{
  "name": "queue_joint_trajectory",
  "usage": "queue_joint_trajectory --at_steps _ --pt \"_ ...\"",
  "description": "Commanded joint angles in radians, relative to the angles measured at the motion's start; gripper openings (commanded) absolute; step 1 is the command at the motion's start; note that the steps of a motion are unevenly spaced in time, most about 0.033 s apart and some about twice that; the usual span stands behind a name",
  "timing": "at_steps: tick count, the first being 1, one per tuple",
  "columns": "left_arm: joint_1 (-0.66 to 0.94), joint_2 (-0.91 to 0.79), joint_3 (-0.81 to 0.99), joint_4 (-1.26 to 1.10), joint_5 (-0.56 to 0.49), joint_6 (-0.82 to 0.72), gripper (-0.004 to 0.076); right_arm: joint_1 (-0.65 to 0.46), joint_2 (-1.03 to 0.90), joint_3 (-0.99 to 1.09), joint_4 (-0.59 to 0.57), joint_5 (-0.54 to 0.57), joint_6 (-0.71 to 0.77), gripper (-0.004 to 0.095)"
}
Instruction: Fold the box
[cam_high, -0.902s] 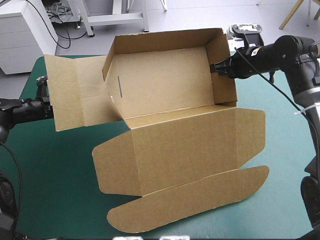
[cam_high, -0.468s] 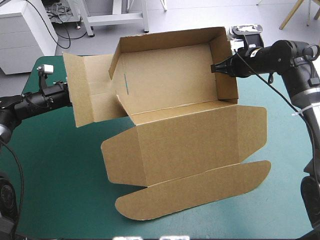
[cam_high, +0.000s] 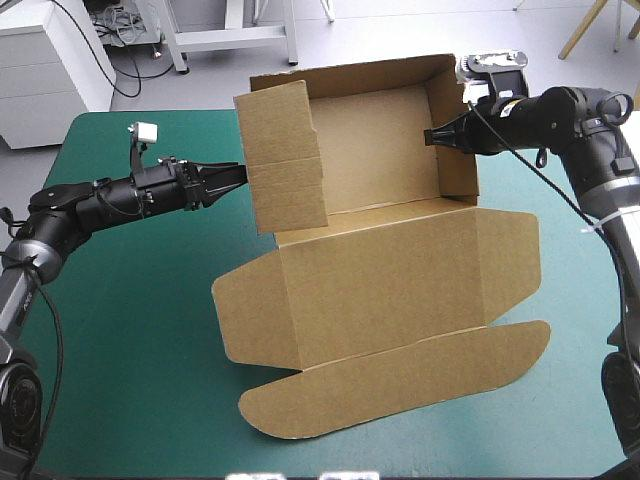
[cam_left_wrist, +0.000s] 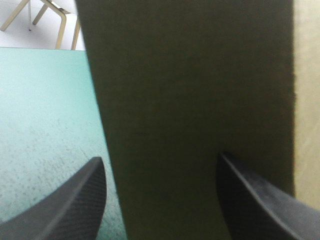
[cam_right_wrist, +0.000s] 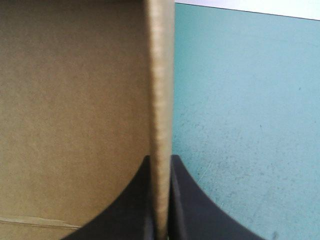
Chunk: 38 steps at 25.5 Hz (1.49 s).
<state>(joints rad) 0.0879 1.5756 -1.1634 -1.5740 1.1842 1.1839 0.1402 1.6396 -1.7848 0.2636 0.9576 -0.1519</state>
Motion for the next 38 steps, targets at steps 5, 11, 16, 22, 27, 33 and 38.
queue_joint_trajectory --at_steps 5,11,16,22,27,33,38 --pt "-0.084 -0.044 -0.120 -0.090 0.117 -0.001 0.0457 -0.004 -0.046 -0.028 0.025 -0.086 0.016 -0.0017" --pt "-0.127 -0.044 -0.145 -0.069 0.117 -0.008 0.0457 -0.004 -0.046 -0.028 0.010 -0.087 0.027 -0.0017" --pt "-0.127 -0.044 -0.145 -0.089 0.117 -0.084 0.0457 -0.004 -0.046 -0.028 -0.011 -0.087 0.041 -0.0017" --pt "-0.127 -0.044 -0.145 -0.111 0.117 -0.088 0.0457 0.008 -0.046 -0.028 -0.035 -0.085 0.074 -0.0015" --pt "-0.157 -0.055 -0.159 0.068 0.038 -0.138 0.0458 0.126 -0.046 -0.028 -0.226 -0.094 0.212 -0.0015" --pt "-0.304 -0.127 -0.218 0.531 -0.343 -0.504 0.0459 0.220 -0.046 -0.028 -0.385 -0.100 0.325 -0.0015" --pt "-0.421 -0.142 -0.222 0.821 -0.526 -0.814 0.0459 0.276 -0.046 -0.028 -0.444 -0.108 0.392 -0.0015"
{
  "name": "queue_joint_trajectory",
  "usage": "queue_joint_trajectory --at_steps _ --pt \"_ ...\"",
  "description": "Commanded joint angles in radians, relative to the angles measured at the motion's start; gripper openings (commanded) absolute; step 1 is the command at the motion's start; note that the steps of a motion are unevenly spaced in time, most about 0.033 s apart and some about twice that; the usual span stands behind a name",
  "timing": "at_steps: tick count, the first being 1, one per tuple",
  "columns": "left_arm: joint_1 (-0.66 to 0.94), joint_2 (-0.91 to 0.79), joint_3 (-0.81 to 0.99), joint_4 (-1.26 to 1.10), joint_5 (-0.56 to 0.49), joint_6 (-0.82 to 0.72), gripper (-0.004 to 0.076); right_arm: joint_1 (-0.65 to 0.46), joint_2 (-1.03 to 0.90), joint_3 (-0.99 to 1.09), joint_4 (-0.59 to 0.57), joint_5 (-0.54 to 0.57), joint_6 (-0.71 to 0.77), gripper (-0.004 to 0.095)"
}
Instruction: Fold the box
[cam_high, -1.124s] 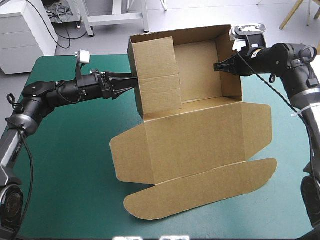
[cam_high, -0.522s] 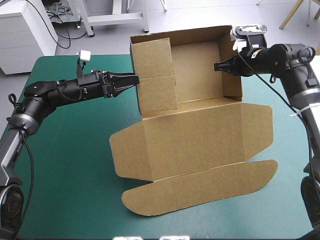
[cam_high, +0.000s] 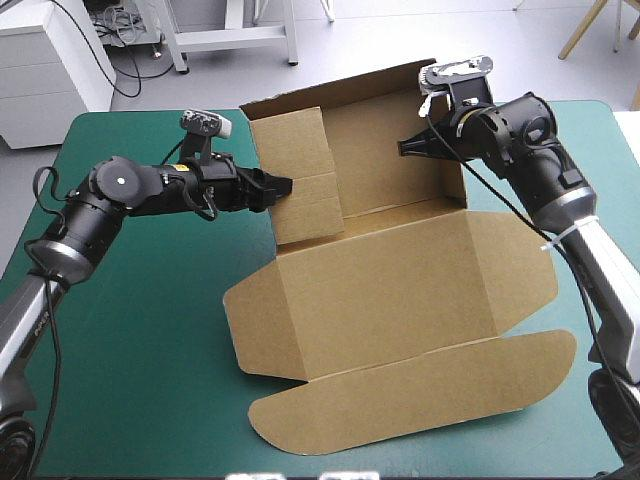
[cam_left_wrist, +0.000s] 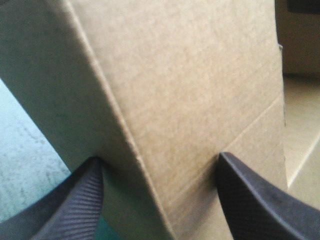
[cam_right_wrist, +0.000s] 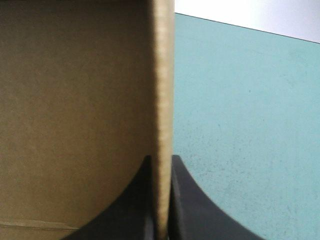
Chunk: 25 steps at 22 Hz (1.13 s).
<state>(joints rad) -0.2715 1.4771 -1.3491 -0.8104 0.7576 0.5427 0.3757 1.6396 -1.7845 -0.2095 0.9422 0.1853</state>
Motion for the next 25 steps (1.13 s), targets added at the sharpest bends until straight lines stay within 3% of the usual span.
queue_joint_trajectory --at_steps 1,6,12,15,17,19,25 --pt "-0.076 -0.043 -0.036 0.096 -0.121 -0.224 0.0459 0.049 -0.046 -0.028 0.024 -0.093 0.062 -0.0015" --pt "-0.101 -0.029 -0.036 0.198 -0.195 -0.400 0.0459 0.087 -0.046 -0.028 -0.004 -0.101 0.109 -0.0015" --pt "-0.101 0.003 -0.036 0.204 -0.245 -0.430 0.0459 0.109 -0.051 -0.032 0.005 -0.113 0.127 -0.0015" --pt "-0.101 0.003 -0.036 0.319 -0.252 -0.480 0.0459 0.109 -0.051 -0.031 0.001 -0.111 0.127 -0.0015" --pt "-0.101 0.003 -0.036 0.559 -0.250 -0.719 0.0459 0.109 -0.051 -0.031 -0.006 -0.111 0.127 -0.0015" --pt "-0.101 0.005 -0.036 0.679 -0.241 -0.848 0.0459 0.109 -0.051 -0.031 -0.006 -0.111 0.127 -0.0015" --pt "-0.101 0.007 -0.039 0.687 -0.223 -0.850 0.0459 0.109 -0.051 -0.031 -0.006 -0.116 0.127 -0.0015"
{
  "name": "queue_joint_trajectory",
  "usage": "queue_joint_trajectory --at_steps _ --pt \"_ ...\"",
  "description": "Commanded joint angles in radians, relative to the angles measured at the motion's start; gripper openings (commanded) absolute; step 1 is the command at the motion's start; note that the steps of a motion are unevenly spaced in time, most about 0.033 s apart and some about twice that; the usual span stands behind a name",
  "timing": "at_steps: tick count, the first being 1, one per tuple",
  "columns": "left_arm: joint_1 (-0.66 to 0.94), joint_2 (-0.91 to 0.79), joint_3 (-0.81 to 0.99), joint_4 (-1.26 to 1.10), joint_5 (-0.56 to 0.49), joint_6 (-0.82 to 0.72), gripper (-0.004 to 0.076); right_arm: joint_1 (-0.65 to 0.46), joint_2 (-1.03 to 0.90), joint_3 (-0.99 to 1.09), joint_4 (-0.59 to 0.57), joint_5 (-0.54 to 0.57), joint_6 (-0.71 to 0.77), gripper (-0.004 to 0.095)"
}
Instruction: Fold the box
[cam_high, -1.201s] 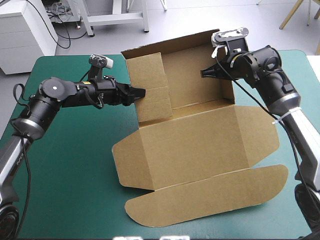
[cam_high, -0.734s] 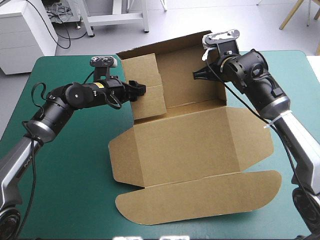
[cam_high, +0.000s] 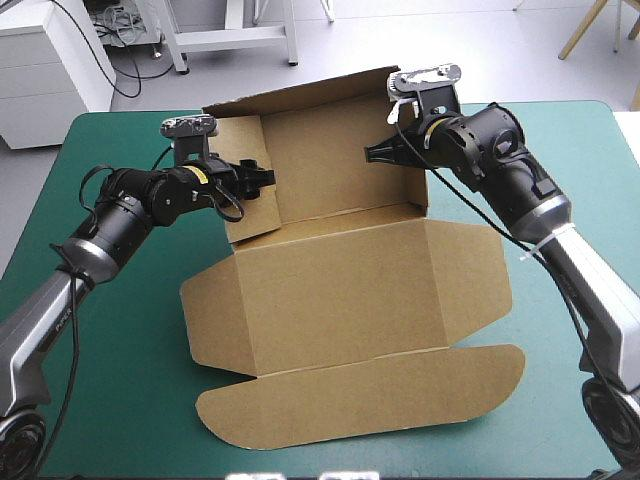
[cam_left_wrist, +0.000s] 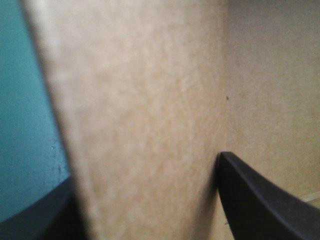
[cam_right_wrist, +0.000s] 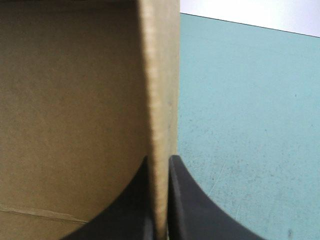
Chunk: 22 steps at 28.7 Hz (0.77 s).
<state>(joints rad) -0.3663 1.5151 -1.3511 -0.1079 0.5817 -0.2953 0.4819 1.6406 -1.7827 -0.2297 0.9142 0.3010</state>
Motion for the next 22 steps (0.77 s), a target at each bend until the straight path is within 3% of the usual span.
queue_joint_trajectory --at_steps 1,12,16,20,22 --pt "-0.006 -0.034 -0.037 -0.015 -0.050 -0.012 0.0459 0.003 -0.052 -0.033 0.014 -0.088 0.011 -0.0015" --pt "-0.006 -0.071 -0.057 -0.015 -0.026 -0.012 0.0442 0.003 -0.052 -0.033 0.000 -0.058 0.008 -0.0015" --pt "-0.006 -0.075 -0.057 -0.015 -0.010 -0.016 0.0287 0.003 -0.052 -0.033 -0.002 -0.044 0.008 -0.0015" --pt "-0.006 -0.076 -0.057 -0.013 -0.011 -0.011 -0.0006 0.003 -0.052 -0.033 -0.004 -0.023 0.008 -0.0015" --pt "-0.006 -0.076 -0.057 -0.011 -0.011 -0.010 -0.0005 0.003 -0.052 -0.033 -0.004 -0.007 0.008 -0.0015"
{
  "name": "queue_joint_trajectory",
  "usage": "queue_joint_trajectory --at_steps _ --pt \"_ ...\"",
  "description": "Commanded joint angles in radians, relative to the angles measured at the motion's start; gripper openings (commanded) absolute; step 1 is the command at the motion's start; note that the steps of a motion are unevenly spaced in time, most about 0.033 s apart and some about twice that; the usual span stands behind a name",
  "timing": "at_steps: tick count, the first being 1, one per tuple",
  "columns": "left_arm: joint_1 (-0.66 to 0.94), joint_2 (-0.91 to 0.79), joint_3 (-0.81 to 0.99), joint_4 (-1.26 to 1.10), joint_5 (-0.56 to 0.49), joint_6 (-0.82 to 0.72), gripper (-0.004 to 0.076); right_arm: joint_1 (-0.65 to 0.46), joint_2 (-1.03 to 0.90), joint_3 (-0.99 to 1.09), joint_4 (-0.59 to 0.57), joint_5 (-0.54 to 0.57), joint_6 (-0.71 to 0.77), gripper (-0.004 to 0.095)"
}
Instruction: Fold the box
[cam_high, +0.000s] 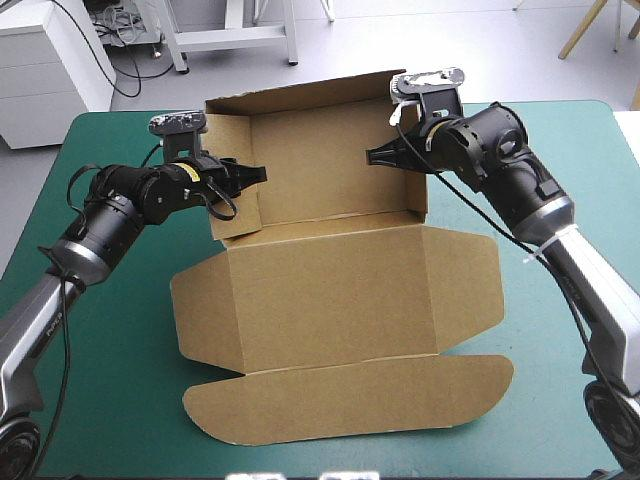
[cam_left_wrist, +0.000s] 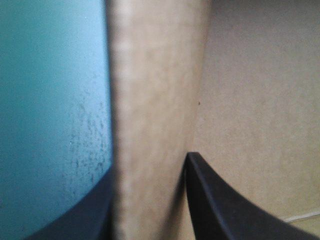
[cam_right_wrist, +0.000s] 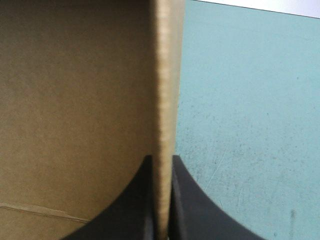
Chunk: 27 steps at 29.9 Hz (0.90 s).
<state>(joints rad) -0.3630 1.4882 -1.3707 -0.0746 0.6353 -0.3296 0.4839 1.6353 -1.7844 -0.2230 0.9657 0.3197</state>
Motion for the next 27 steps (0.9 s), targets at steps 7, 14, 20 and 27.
queue_joint_trajectory --at_steps 7,14,20,27 --pt "-0.010 -0.049 -0.038 -0.050 -0.059 0.049 -0.0010 0.001 -0.045 -0.031 -0.011 -0.028 -0.011 -0.0016" --pt "-0.010 -0.047 -0.038 -0.035 -0.059 0.049 -0.0010 0.001 -0.045 -0.031 -0.011 -0.013 -0.015 -0.0016" --pt "-0.010 -0.047 -0.038 0.000 -0.094 0.099 0.0158 0.001 -0.045 -0.031 -0.009 -0.011 -0.033 -0.0018" --pt "-0.010 -0.035 -0.038 0.001 -0.194 0.005 0.0617 0.001 -0.042 -0.029 -0.007 -0.010 -0.040 -0.0018"
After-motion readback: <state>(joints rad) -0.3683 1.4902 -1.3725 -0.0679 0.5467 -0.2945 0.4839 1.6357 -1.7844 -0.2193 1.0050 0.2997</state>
